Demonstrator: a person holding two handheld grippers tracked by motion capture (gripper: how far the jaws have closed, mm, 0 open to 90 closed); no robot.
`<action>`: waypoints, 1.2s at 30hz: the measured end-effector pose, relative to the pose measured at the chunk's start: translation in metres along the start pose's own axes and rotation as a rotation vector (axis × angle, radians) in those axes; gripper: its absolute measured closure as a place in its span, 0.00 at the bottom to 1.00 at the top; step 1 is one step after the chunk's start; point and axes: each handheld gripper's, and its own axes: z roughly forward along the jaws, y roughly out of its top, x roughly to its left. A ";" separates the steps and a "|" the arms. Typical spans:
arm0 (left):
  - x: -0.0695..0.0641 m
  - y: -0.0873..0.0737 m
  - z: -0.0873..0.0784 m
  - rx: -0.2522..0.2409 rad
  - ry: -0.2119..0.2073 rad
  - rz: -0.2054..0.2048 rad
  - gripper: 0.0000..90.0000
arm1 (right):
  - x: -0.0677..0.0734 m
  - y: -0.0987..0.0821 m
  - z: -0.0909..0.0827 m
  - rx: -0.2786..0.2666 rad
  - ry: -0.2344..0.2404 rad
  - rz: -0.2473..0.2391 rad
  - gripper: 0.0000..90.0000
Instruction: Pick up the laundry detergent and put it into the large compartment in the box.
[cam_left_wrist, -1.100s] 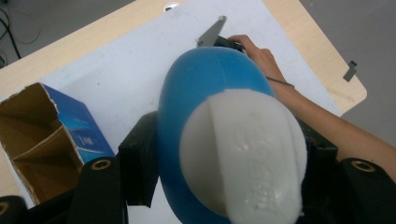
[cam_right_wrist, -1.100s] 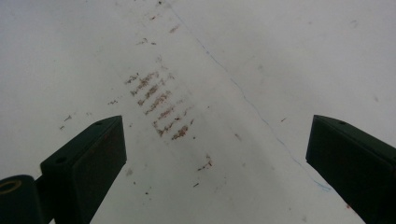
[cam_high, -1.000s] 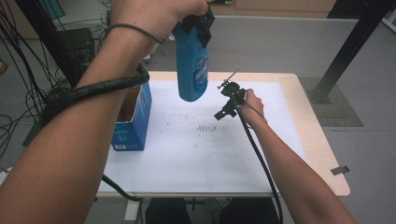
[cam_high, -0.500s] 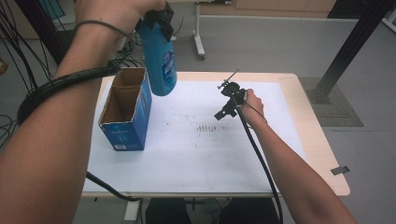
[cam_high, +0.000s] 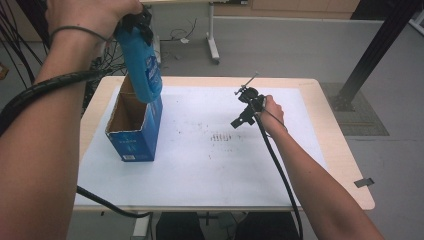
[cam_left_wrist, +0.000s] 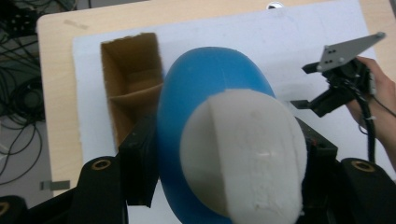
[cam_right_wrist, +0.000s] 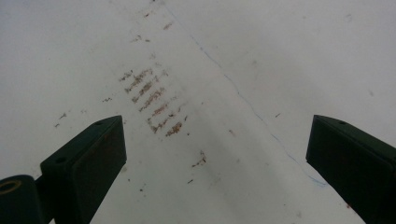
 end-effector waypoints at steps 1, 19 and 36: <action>0.003 -0.001 0.000 -0.002 0.009 -0.011 0.42 | 0.000 0.000 0.000 -0.002 0.001 0.002 0.05; 0.041 -0.003 0.006 0.010 0.088 -0.091 0.42 | -0.003 -0.002 -0.002 -0.008 0.004 0.005 0.05; 0.054 -0.009 0.039 0.014 0.082 -0.092 0.42 | -0.003 -0.003 0.001 0.000 0.007 0.009 0.05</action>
